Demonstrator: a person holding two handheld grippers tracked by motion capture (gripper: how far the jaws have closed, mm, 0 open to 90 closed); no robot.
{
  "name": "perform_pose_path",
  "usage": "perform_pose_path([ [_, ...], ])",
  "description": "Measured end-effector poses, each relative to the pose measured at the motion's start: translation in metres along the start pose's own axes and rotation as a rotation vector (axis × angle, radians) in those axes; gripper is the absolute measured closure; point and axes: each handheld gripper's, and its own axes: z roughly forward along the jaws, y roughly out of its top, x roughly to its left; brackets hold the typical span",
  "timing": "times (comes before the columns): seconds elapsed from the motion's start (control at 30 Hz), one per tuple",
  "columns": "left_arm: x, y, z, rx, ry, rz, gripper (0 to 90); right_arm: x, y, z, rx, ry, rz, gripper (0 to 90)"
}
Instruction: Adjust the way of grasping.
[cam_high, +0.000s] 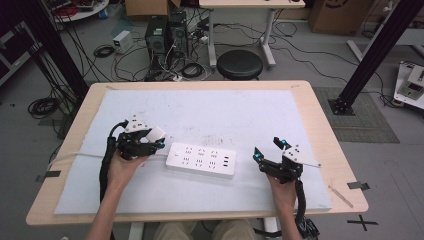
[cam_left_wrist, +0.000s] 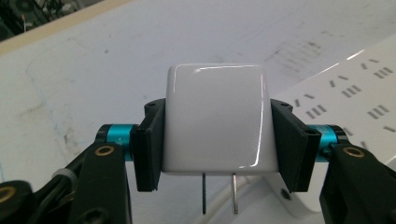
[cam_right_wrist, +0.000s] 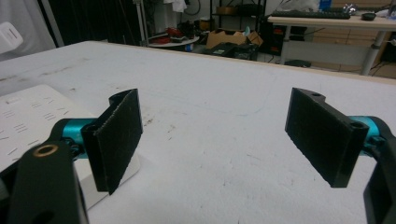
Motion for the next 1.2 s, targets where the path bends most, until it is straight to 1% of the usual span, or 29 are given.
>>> perform_pose_path([
  [0.03, -0.004, 0.001, -0.001, -0.01, 0.0, 0.015, 42.4, 0.0, 0.0, 0.0, 0.0, 0.0, 0.0, 19.3],
  [0.07, -0.004, 0.001, -0.001, -0.01, 0.0, 0.015, 42.4, 0.0, 0.0, 0.0, 0.0, 0.0, 0.0, 19.3],
  [0.1, -0.012, 0.003, -0.002, -0.026, -0.002, 0.039, 42.4, 0.0, 0.0, 0.0, -0.001, 0.005, -0.002, 19.3],
  [0.13, -0.015, 0.003, -0.001, -0.032, -0.001, 0.048, 42.4, 0.001, 0.0, 0.0, 0.0, 0.014, -0.005, 19.4],
  [0.17, -0.019, 0.004, -0.001, -0.035, 0.003, 0.066, 42.4, 0.001, 0.0, 0.0, 0.004, 0.019, -0.001, 19.4],
  [0.3, -0.031, 0.004, 0.002, -0.054, -0.002, 0.101, 42.4, 0.001, 0.0, 0.0, 0.006, 0.03, -0.005, 19.3],
  [0.37, -0.037, 0.003, 0.003, -0.072, -0.003, 0.111, 42.4, 0.002, 0.0, 0.0, 0.004, 0.036, -0.008, 19.3],
  [0.43, -0.046, 0.002, 0.003, -0.103, -0.003, 0.135, 42.4, 0.002, 0.0, 0.0, 0.005, 0.037, -0.009, 19.3],
  [0.47, -0.051, 0.002, 0.003, -0.123, 0.003, 0.157, 42.4, 0.002, 0.0, 0.0, 0.003, 0.04, -0.007, 19.4],
  [0.5, -0.055, 0.002, 0.003, -0.133, 0.015, 0.173, 42.4, 0.002, 0.0, 0.0, 0.003, 0.04, -0.006, 19.3],
  [0.53, -0.059, 0.003, 0.003, -0.145, 0.017, 0.179, 42.4, 0.002, 0.0, 0.0, 0.008, 0.047, -0.001, 19.4],
  [0.6, -0.066, 0.003, 0.003, -0.163, 0.003, 0.191, 42.4, 0.002, 0.0, 0.0, 0.01, 0.062, -0.009, 19.4],
  [0.7, -0.076, 0.003, 0.002, -0.183, 0.009, 0.225, 42.4, 0.005, 0.0, 0.0, 0.012, 0.066, -0.021, 19.4],
  [0.77, -0.076, 0.003, 0.002, -0.183, 0.009, 0.225, 42.4, 0.006, 0.0, 0.0, 0.014, 0.07, -0.024, 19.4],
  [0.8, -0.084, 0.004, 0.003, -0.189, 0.019, 0.258, 42.4, 0.006, 0.0, 0.0, 0.014, 0.07, -0.024, 19.4],
  [0.83, -0.086, 0.004, 0.003, -0.195, 0.023, 0.266, 42.4, 0.008, 0.001, 0.002, 0.034, 0.09, -0.038, 19.3],
  [0.87, -0.091, 0.003, 0.004, -0.205, 0.03, 0.279, 42.4, 0.008, 0.001, 0.003, 0.039, 0.099, -0.037, 19.4],
  [0.9, -0.091, 0.003, 0.004, -0.205, 0.03, 0.279, 42.4, 0.008, 0.001, 0.003, 0.039, 0.099, -0.037, 19.4],
  [0.93, -0.093, 0.003, 0.003, -0.213, 0.036, 0.294, 42.4, 0.009, 0.002, 0.003, 0.047, 0.106, -0.042, 19.4],
  [0.97, -0.096, 0.003, 0.003, -0.219, 0.051, 0.317, 42.4, 0.01, 0.002, 0.003, 0.052, 0.116, -0.041, 19.4],
  [1.0, -0.096, 0.003, 0.003, -0.219, 0.051, 0.317, 42.4, 0.01, 0.002, 0.003, 0.052, 0.116, -0.041, 19.4],
  [1.07, -0.1, 0.002, 0.003, -0.233, 0.065, 0.341, 42.4, 0.01, 0.003, 0.003, 0.055, 0.129, -0.027, 19.4],
  [1.1, -0.1, 0.002, 0.003, -0.233, 0.065, 0.341, 42.4, 0.01, 0.003, 0.003, 0.055, 0.129, -0.027, 19.4],
  [1.13, -0.105, 0.001, 0.002, -0.248, 0.085, 0.38, 42.4, 0.01, 0.004, 0.001, 0.045, 0.179, 0.009, 19.4],
  [1.17, -0.107, 0.001, 0.003, -0.252, 0.093, 0.389, 42.4, 0.011, 0.004, 0.001, 0.04, 0.19, 0.02, 19.4],
  [1.2, -0.107, 0.001, 0.003, -0.252, 0.093, 0.389, 42.4, 0.011, 0.004, 0.001, 0.04, 0.19, 0.02, 19.4],
])
